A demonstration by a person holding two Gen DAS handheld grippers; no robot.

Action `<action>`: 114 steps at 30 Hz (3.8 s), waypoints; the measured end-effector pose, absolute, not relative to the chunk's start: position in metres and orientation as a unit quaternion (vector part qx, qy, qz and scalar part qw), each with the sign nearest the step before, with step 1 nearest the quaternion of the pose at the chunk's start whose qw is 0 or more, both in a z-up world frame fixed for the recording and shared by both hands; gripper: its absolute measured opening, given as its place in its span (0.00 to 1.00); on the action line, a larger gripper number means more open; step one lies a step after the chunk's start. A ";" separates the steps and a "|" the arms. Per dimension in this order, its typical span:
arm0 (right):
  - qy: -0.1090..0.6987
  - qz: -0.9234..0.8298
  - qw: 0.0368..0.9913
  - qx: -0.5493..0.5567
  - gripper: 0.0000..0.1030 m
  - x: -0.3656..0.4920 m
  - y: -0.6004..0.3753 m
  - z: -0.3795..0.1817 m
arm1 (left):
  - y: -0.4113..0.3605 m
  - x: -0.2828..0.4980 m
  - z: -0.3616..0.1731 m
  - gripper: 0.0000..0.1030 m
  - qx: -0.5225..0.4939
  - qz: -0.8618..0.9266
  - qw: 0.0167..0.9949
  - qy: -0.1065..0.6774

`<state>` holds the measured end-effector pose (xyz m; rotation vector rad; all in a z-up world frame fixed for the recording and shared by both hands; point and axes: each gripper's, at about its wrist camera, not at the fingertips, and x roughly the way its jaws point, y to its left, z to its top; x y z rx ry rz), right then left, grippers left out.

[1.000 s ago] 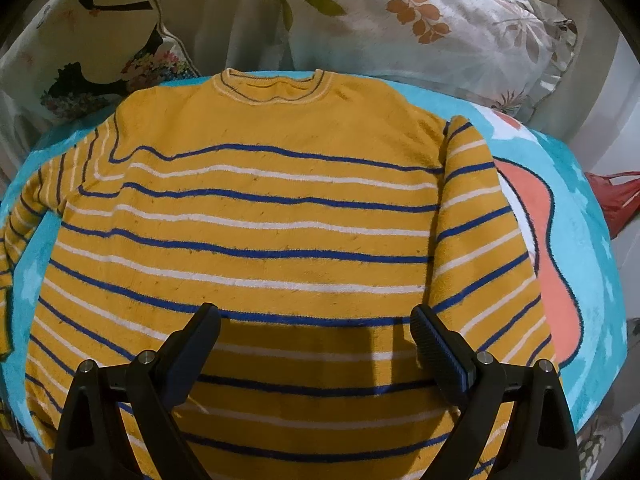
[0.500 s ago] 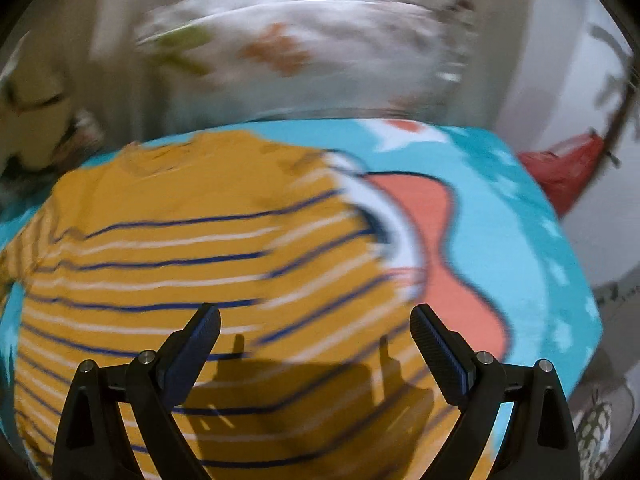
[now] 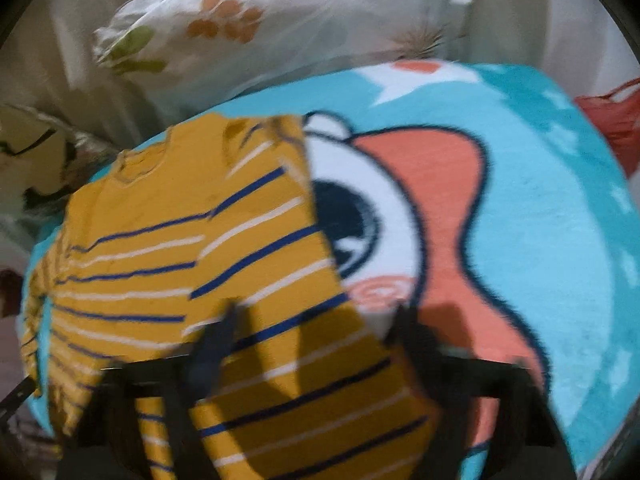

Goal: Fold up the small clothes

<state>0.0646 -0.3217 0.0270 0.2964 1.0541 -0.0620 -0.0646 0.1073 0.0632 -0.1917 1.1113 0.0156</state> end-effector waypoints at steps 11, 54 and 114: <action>0.468 -0.131 0.873 0.042 0.08 0.068 -0.382 0.070 | 0.121 -0.091 0.065 0.54 -0.112 0.073 0.845 0.518; 0.449 -0.305 0.822 0.171 0.28 -0.098 -0.535 0.071 | 0.105 -0.153 0.091 0.46 -0.086 0.093 0.856 0.500; 0.514 -0.107 0.847 0.084 0.68 0.032 -0.161 0.037 | 0.051 -0.023 0.070 0.67 -0.008 -0.052 0.852 0.522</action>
